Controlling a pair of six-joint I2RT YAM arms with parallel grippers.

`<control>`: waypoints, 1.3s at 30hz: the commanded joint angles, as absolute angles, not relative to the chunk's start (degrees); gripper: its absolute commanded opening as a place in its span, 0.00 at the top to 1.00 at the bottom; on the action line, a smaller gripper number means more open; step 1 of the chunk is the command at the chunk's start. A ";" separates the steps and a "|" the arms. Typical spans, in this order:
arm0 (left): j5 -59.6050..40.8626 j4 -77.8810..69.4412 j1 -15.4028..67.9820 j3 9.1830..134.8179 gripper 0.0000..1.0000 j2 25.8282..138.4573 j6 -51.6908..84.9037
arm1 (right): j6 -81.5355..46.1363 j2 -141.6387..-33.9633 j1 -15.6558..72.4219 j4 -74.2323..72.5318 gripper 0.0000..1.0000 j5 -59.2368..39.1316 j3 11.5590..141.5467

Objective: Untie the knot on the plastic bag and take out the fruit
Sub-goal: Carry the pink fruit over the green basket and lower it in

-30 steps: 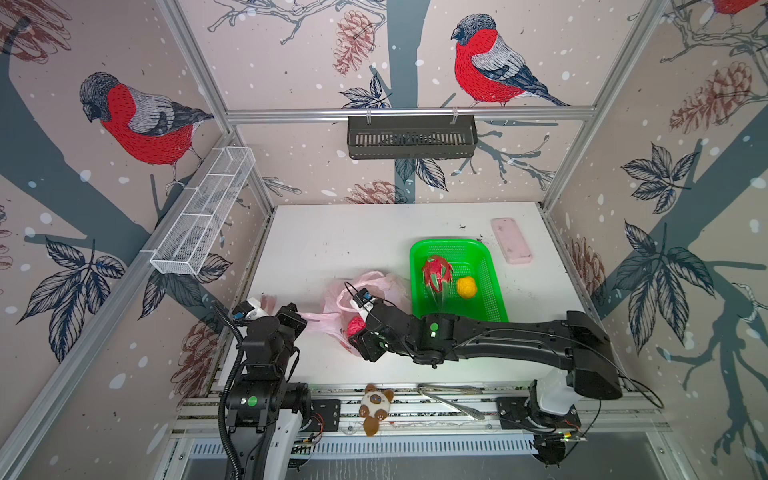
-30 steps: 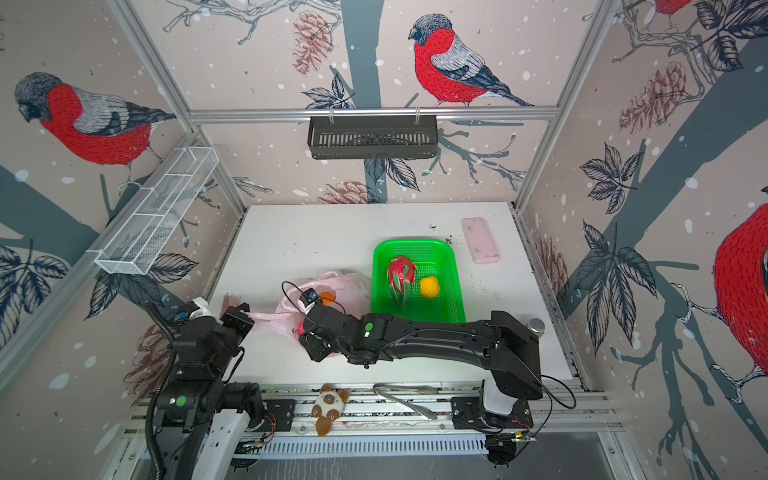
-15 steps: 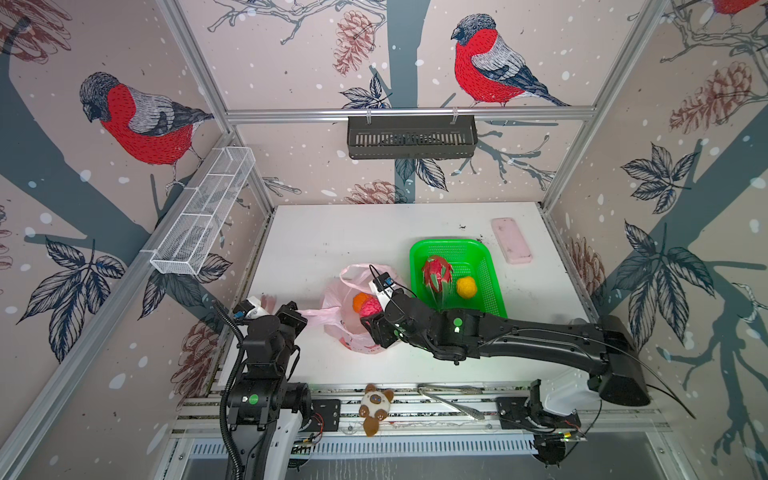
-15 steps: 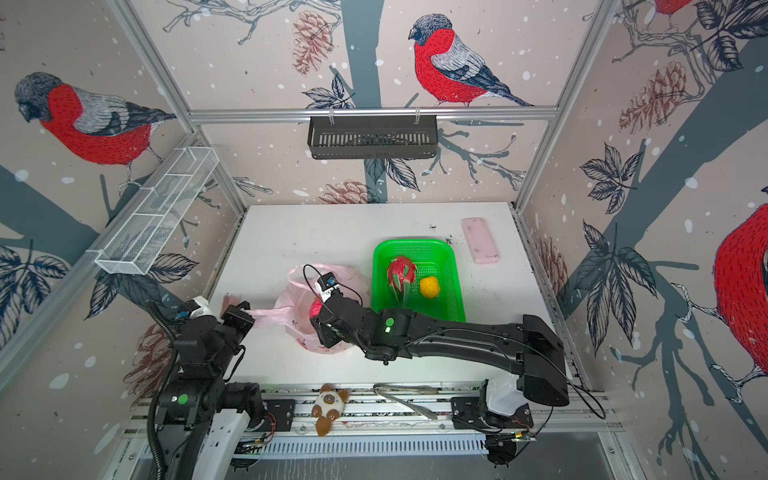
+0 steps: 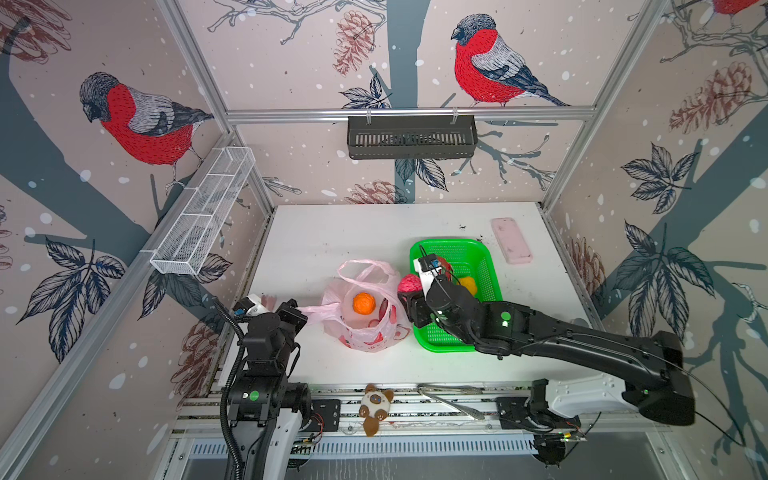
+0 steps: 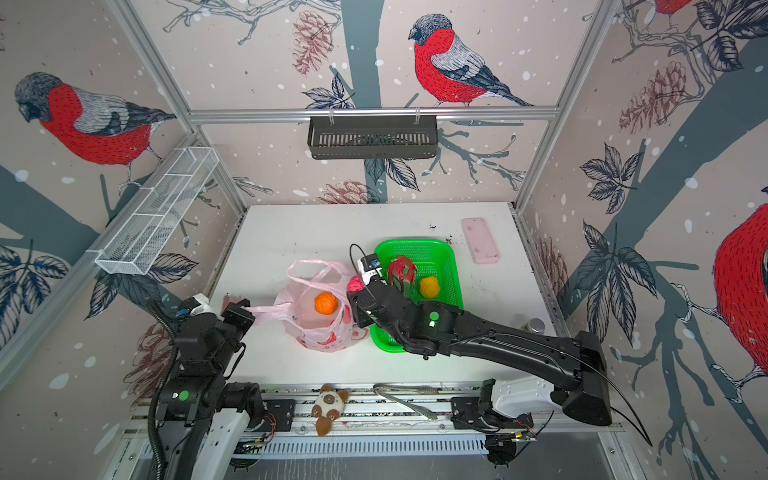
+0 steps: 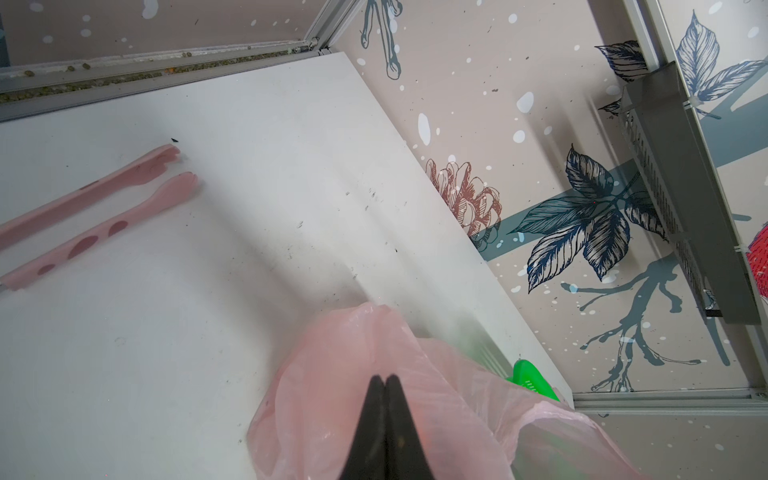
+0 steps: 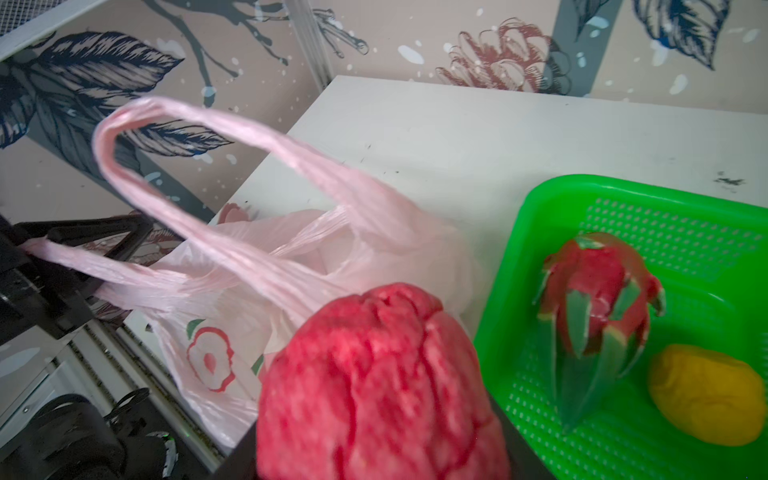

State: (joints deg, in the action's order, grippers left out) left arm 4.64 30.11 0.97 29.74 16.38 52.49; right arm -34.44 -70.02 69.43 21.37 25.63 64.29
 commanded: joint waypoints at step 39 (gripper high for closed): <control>6.23 24.85 0.98 31.64 1.00 18.21 50.24 | -30.54 -95.35 26.68 12.23 0.63 16.35 61.20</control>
